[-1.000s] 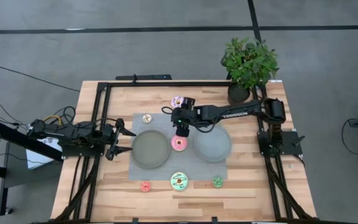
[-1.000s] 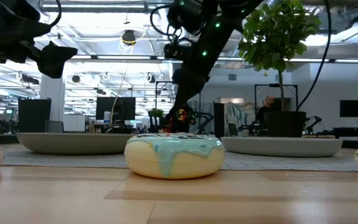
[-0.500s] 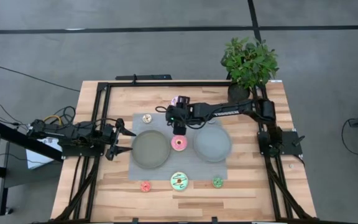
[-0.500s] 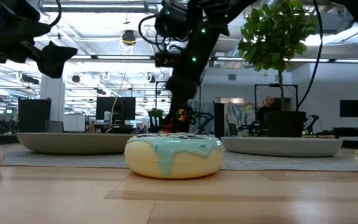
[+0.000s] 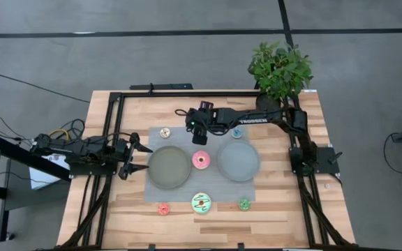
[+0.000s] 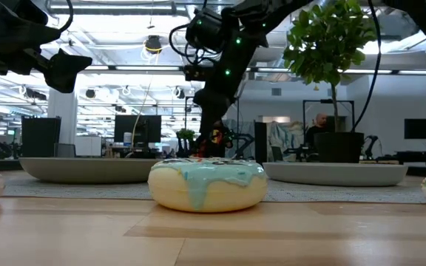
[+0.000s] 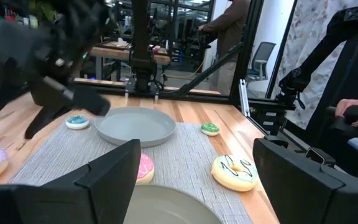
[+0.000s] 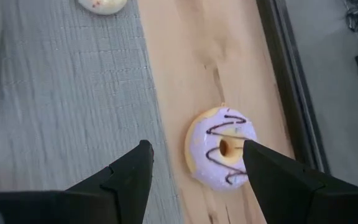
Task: Pick & Place donuts
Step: Put the big purple donut into the blue plate
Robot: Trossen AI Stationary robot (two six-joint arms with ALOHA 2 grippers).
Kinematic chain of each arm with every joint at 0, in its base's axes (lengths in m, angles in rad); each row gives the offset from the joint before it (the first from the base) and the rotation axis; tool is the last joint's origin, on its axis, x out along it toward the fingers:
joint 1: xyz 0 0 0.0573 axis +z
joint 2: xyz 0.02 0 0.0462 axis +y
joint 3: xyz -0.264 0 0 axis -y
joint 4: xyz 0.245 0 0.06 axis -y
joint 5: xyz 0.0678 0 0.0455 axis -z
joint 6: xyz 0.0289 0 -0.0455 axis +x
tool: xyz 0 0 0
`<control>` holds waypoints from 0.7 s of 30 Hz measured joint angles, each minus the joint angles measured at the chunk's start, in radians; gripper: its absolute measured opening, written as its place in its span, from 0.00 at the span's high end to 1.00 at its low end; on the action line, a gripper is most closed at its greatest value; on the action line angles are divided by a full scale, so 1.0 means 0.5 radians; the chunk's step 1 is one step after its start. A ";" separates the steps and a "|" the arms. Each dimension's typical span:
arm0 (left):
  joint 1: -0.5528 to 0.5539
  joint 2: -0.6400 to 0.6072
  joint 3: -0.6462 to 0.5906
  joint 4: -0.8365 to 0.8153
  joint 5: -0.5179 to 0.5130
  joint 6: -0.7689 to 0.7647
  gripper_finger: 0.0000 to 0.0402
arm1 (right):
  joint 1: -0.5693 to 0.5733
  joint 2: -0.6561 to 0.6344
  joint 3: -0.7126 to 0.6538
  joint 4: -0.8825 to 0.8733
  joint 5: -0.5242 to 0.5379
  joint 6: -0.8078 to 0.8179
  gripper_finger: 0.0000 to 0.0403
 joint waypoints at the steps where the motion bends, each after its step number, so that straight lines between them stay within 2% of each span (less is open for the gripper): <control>1: 0.000 0.000 0.000 0.000 0.000 0.000 0.24 | -0.010 0.014 0.000 0.004 -0.007 0.001 0.41; 21: 0.000 0.000 0.001 -0.001 -0.004 0.001 0.24 | -0.064 0.098 -0.003 0.036 -0.012 0.001 0.41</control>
